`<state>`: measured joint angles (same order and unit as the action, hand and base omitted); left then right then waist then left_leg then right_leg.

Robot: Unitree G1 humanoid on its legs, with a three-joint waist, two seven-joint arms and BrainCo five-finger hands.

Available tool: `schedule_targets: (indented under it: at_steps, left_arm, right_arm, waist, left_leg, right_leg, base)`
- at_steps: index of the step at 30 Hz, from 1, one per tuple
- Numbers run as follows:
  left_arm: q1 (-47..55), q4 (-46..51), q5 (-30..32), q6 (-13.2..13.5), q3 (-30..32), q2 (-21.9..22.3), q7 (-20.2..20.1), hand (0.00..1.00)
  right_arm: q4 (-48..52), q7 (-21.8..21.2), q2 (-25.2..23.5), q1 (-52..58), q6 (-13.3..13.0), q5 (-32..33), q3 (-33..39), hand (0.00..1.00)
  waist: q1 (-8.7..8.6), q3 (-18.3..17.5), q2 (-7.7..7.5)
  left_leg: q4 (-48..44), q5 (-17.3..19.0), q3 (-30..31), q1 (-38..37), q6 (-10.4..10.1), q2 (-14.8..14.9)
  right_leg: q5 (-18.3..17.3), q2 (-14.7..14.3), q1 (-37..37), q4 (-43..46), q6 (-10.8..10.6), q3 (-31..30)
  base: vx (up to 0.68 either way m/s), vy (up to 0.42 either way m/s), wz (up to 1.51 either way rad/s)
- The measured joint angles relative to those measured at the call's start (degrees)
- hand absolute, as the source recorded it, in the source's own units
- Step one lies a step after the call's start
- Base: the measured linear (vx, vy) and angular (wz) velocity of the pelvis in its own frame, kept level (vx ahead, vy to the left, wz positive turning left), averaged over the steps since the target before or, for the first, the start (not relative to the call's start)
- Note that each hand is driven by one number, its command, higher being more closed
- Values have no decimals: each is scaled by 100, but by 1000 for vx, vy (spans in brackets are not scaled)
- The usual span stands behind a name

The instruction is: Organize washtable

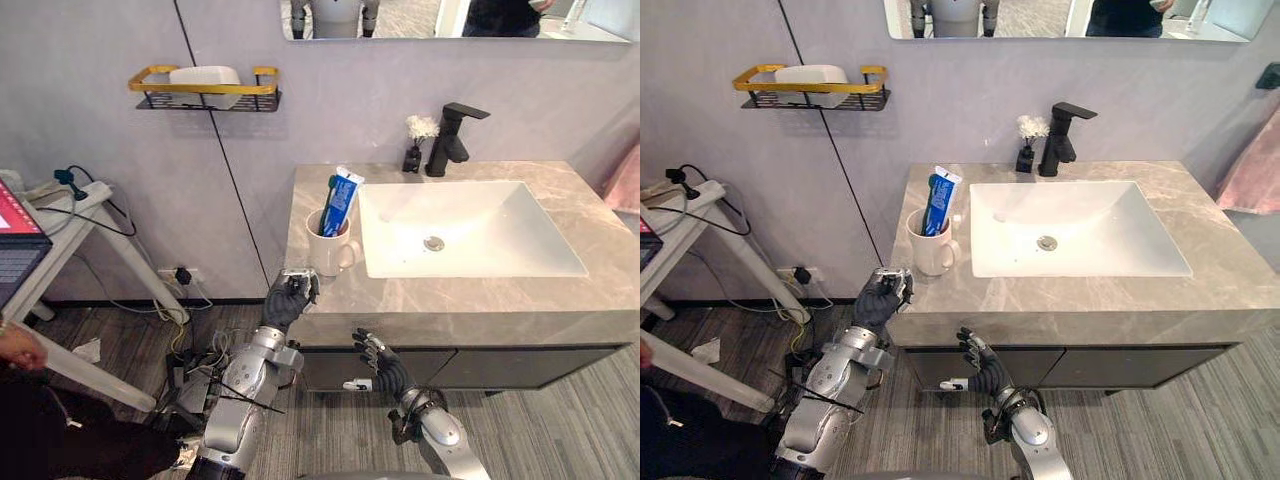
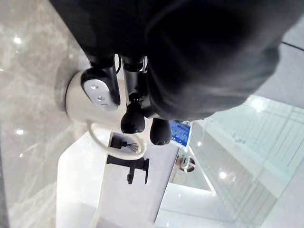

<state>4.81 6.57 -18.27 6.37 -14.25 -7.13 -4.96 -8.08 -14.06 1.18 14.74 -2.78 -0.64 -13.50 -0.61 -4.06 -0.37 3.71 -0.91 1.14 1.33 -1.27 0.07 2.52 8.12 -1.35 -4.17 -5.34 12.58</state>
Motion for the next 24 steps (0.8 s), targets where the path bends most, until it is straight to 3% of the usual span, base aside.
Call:
schedule_targets:
  at_steps: [9, 24]
  left_arm:
    - [-380, -328, 44, -158, -368, -152, -32, 100]
    - [-725, -713, 310, -222, -409, -220, -82, 100]
  right_arm:
    - [4, -39, 167, 25, 89, 0, 10, 0]
    - [60, -96, 162, 39, 89, -50, 185, 0]
  waist:
    - [-173, 3, 7]
    - [-173, 52, 19]
  left_leg:
    - [-85, 73, -280, 121, -43, 95]
    - [-92, 151, -518, 137, -69, 136]
  right_leg:
    - [127, -67, -195, -76, 59, -254]
    - [170, -120, -317, -113, 76, -503]
  base:
    - [-19, -8, -18]
    - [-3, -5, -8]
